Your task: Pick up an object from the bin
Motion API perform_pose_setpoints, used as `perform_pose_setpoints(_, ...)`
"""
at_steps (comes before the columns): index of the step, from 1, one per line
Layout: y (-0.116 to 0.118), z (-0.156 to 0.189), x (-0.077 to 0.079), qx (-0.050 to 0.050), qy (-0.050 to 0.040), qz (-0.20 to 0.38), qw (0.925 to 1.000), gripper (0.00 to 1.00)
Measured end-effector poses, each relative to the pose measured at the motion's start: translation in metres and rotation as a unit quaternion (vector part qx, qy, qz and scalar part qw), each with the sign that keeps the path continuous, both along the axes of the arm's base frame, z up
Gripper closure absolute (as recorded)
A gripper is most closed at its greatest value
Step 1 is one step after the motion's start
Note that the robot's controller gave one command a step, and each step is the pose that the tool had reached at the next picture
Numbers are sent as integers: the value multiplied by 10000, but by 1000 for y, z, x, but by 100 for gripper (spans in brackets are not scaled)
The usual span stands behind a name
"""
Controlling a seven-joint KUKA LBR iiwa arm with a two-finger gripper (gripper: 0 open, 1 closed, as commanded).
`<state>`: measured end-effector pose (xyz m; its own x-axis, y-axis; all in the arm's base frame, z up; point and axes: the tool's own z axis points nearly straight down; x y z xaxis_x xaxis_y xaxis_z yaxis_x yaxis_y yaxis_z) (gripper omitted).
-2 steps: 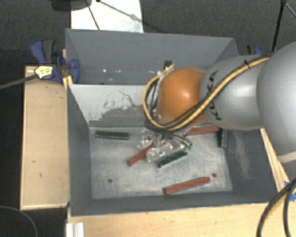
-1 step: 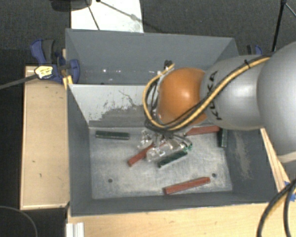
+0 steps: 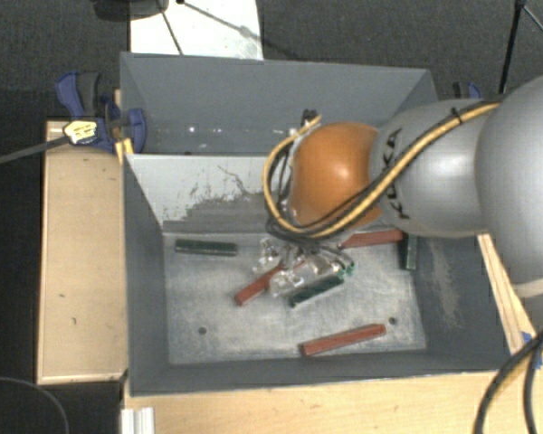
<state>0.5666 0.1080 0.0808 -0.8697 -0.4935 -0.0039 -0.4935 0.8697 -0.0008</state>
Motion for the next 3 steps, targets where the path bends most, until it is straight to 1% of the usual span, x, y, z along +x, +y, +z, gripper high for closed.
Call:
perform_pose_setpoints(1, 0, 16, -1, -3, 30, -7, 10000, 100)
perform_pose_setpoints(3, 1, 47, 0, -1, 15, -13, 10000, 100)
